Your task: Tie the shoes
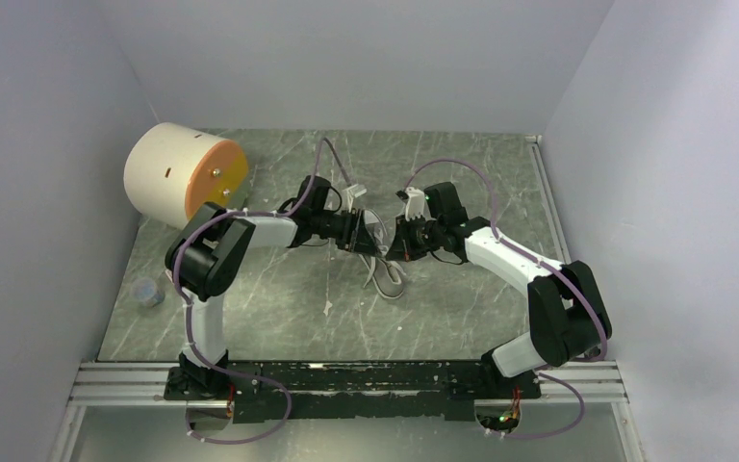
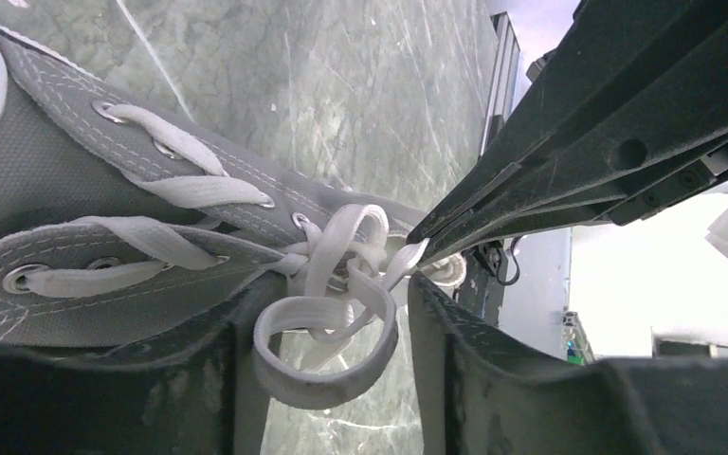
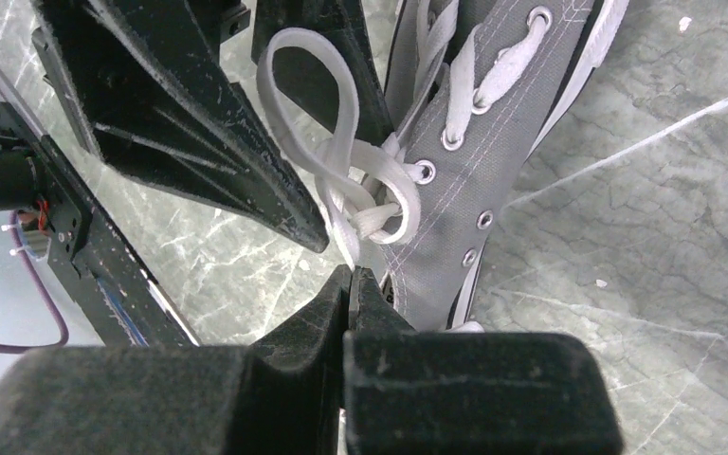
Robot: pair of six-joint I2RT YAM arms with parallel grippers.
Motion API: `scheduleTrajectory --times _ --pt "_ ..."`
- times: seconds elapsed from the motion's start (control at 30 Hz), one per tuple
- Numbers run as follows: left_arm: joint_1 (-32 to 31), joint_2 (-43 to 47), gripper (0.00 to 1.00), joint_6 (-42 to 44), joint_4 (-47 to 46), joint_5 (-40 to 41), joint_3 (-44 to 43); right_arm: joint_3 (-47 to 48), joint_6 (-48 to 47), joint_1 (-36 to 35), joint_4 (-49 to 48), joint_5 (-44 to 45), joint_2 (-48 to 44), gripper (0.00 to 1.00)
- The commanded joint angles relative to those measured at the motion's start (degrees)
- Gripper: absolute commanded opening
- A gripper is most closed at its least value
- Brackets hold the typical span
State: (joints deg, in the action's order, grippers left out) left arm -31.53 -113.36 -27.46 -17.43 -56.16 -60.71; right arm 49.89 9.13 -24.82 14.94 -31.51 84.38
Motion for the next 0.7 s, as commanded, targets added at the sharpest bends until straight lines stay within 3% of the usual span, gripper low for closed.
scheduleTrajectory --times 0.0,0.07,0.13,0.2,0.33,0.67 --pt "0.4 0.1 0.50 -0.7 -3.1 -1.0 0.5 0.9 -0.4 0.0 0.1 -0.5 0.4 0.01" --pt "0.4 -0.3 0.45 -0.9 -3.3 -0.8 0.4 1.0 -0.5 0.0 0.2 -0.9 0.4 0.03" --pt "0.3 -0.3 0.28 -0.1 -2.1 -0.2 0.2 1.0 -0.7 0.0 0.4 -1.4 0.5 0.06" --pt "0.3 -0.2 0.21 1.5 0.3 0.8 -0.2 1.0 0.0 0.2 0.2 -1.3 0.2 0.12" --pt "0.2 -0.6 0.23 2.9 2.4 0.7 -1.1 2.0 3.7 1.9 -0.7 1.5 0.5 0.30" --pt "0.2 -0.1 0.26 1.7 0.4 -0.2 0.0 3.9 6.8 4.6 -4.2 -2.2 5.3 0.35"
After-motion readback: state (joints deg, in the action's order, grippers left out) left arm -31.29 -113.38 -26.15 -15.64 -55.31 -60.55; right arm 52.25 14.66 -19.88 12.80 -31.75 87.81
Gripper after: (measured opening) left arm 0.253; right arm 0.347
